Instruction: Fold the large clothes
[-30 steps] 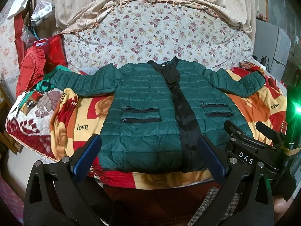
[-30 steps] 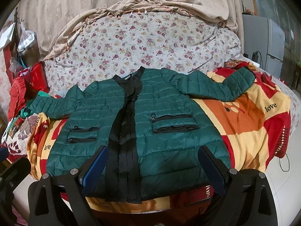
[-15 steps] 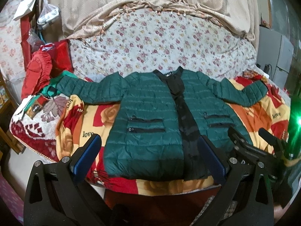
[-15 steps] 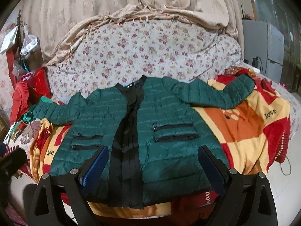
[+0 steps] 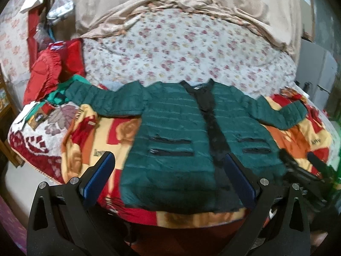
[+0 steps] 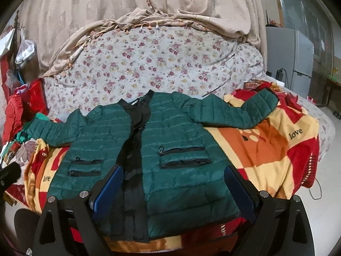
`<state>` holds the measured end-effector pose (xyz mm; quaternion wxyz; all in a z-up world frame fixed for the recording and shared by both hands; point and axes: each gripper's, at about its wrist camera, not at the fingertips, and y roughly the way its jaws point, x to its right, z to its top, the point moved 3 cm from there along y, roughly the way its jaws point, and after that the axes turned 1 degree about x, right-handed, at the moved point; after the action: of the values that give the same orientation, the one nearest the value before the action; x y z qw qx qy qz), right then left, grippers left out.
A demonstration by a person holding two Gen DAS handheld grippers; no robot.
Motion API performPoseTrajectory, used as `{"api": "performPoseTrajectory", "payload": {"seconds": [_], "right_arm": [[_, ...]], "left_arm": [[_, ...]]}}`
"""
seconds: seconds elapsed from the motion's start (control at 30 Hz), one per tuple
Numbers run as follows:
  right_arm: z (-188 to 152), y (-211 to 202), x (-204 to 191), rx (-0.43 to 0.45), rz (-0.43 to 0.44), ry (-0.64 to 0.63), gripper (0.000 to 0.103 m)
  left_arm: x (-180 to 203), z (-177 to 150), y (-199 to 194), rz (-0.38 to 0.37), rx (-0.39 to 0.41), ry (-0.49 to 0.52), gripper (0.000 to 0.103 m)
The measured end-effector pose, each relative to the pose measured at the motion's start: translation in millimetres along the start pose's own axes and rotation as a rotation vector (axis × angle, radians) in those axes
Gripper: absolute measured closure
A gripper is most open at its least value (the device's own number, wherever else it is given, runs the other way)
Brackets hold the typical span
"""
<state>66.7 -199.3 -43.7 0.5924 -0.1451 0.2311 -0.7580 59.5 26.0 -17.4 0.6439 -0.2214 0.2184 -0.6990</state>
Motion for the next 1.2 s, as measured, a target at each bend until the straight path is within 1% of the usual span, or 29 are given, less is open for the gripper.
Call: {"api": "performPoseTrajectory", "payload": {"seconds": [0.13, 0.27, 0.37, 0.47, 0.57, 0.7, 0.73, 0.77, 0.83, 0.87, 0.9, 1.0, 1.1, 1.2], "right_arm": [[13.2, 18.9, -10.8, -0.021, 0.024, -0.046, 0.009], [24.8, 45.4, -27.6, -0.023, 0.074, -0.102, 0.009], [28.6, 68.5, -34.4, -0.035, 0.114, -0.102, 0.009], [25.0, 94.9, -36.0, -0.058, 0.126, -0.084, 0.009], [14.5, 114.7, -32.3, -0.091, 0.122, -0.051, 0.009], [-7.2, 143.5, -25.0, -0.164, 0.105, -0.016, 0.009], [-11.3, 148.0, -23.7, -0.178, 0.102, -0.015, 0.009], [-14.3, 152.5, -23.1, -0.19, 0.1, -0.015, 0.009], [-20.6, 161.9, -22.7, -0.21, 0.093, -0.011, 0.009], [-22.5, 163.3, -21.8, -0.212, 0.091, -0.009, 0.009], [-23.9, 166.7, -22.3, -0.211, 0.087, -0.011, 0.009], [-25.9, 171.4, -23.4, -0.196, 0.071, -0.028, 0.009], [-27.3, 175.2, -26.4, -0.192, 0.06, -0.04, 0.009], [-28.7, 179.3, -30.5, -0.188, 0.045, -0.064, 0.009]], "left_arm": [[-45.2, 17.2, 18.4, 0.096, 0.005, -0.064, 0.001], [-109.3, 41.4, 39.4, 0.227, 0.005, -0.158, 0.001], [-155.2, 65.0, 52.5, 0.323, 0.021, -0.181, 0.001], [-204.2, 88.4, 71.0, 0.362, 0.019, -0.216, 0.001], [-250.6, 110.9, 102.6, 0.367, -0.018, -0.273, 0.001], [-298.8, 132.1, 158.5, 0.31, -0.092, -0.364, 0.001], [-309.4, 135.9, 172.9, 0.297, -0.099, -0.388, 0.003], [-315.9, 138.5, 184.7, 0.292, -0.109, -0.406, 0.008], [-334.6, 143.6, 215.8, 0.27, -0.145, -0.454, 0.014], [-341.6, 144.4, 226.9, 0.261, -0.16, -0.475, 0.021], [-349.6, 145.4, 241.0, 0.253, -0.184, -0.494, 0.024], [-364.2, 145.8, 276.3, 0.226, -0.23, -0.528, 0.025], [-372.7, 139.5, 308.0, 0.229, -0.277, -0.53, 0.025], [-377.9, 133.9, 331.5, 0.246, -0.298, -0.529, 0.025]]}}
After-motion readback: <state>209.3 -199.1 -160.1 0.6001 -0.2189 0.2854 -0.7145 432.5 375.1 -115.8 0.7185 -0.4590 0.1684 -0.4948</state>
